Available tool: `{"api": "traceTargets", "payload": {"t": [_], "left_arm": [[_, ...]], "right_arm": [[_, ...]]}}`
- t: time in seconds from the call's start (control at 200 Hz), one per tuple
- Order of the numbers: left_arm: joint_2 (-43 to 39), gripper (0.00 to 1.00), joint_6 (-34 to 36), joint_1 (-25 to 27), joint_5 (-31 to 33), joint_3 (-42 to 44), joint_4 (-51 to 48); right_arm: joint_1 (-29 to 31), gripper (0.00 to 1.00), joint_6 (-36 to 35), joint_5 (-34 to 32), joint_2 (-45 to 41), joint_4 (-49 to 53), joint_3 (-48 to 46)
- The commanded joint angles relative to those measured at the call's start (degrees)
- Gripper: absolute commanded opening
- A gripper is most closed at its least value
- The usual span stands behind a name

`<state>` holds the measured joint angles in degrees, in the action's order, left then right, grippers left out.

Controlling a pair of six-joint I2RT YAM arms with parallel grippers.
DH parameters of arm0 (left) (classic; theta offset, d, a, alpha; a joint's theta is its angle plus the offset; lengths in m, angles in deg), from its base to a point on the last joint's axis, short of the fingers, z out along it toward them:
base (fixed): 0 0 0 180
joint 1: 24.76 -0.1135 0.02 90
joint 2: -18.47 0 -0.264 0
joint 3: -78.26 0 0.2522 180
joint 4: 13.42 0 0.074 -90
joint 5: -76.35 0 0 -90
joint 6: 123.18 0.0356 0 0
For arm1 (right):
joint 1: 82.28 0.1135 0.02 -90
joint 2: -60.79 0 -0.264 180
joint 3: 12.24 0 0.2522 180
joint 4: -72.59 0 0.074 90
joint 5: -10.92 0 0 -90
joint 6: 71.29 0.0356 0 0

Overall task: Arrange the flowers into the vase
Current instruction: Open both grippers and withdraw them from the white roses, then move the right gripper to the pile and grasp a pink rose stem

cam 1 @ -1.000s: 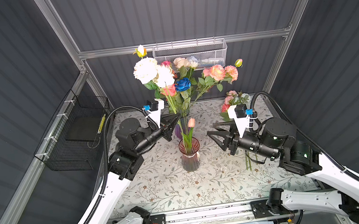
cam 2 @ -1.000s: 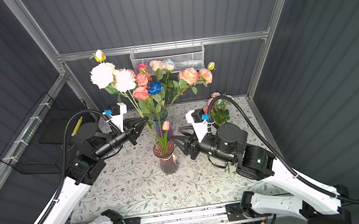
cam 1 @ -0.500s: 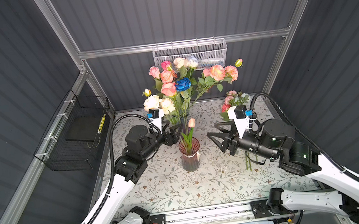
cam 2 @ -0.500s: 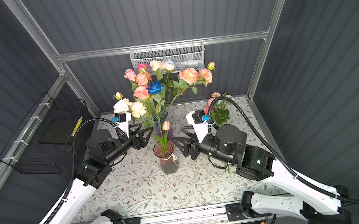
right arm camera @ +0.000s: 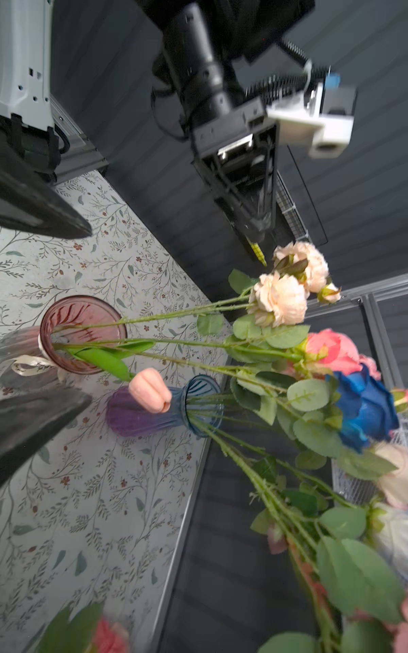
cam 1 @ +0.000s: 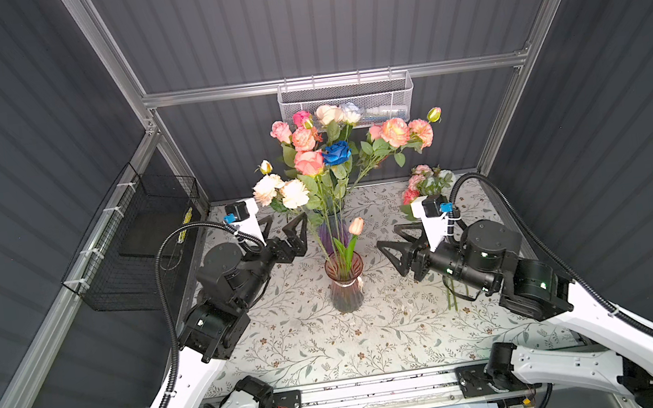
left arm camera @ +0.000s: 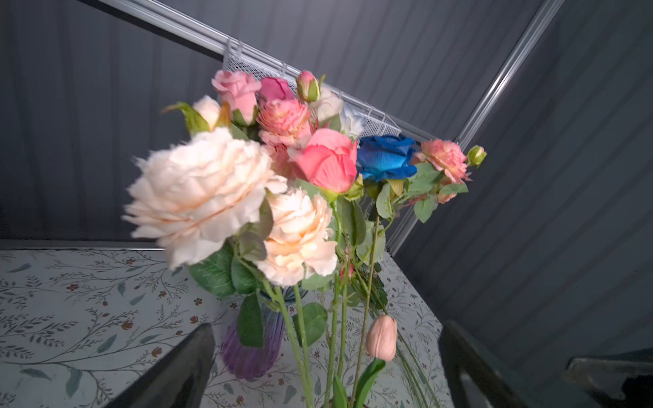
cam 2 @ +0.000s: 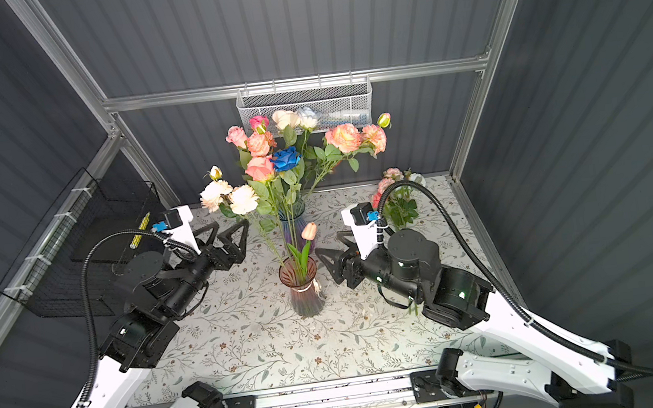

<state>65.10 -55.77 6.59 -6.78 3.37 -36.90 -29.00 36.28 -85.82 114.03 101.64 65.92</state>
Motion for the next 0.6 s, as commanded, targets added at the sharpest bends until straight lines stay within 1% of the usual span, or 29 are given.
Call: {"api": "traceTargets", "payload": {"t": [0.0, 0.07, 0.13, 0.2, 0.305, 0.46, 0.52, 0.595], "left_arm": [[-3.1, 1.00, -2.1, 0.0, 6.4, 0.8, -0.3], [-4.7, 1.00, -2.5, 0.0, 7.2, 2.0, -0.8], [-5.6, 1.00, -2.8, 0.0, 7.4, 2.9, -1.9], [-6.7, 1.00, -3.4, 0.0, 7.1, 3.8, -3.1], [-8.8, 1.00, -3.9, 0.0, 5.9, 5.5, -4.3], [-11.3, 1.00, -4.8, 0.0, 5.6, 6.7, -6.3], [-11.6, 1.00, -4.9, 0.0, 5.3, 6.8, -7.1], [-11.9, 1.00, -5.2, 0.0, 5.0, 7.0, -8.0]], "right_arm": [[-7.7, 0.64, 6.8, 3.2, 0.7, 3.1, -5.1], [-14.3, 0.60, 10.5, 6.5, 2.1, 3.1, -9.1], [-19.2, 0.55, 12.1, 8.3, 4.8, 3.8, -10.7], [-24.3, 0.51, 12.8, 9.0, 9.3, 4.9, -11.5], [-31.6, 0.49, 12.7, 10.0, 17.6, 5.7, -10.8], [-40.0, 0.47, 11.9, 8.2, 28.4, 6.7, -7.1], [-42.2, 0.44, 10.9, 6.7, 32.5, 6.7, -5.1], [-44.4, 0.43, 9.2, 4.3, 37.6, 9.8, -1.9]]}}
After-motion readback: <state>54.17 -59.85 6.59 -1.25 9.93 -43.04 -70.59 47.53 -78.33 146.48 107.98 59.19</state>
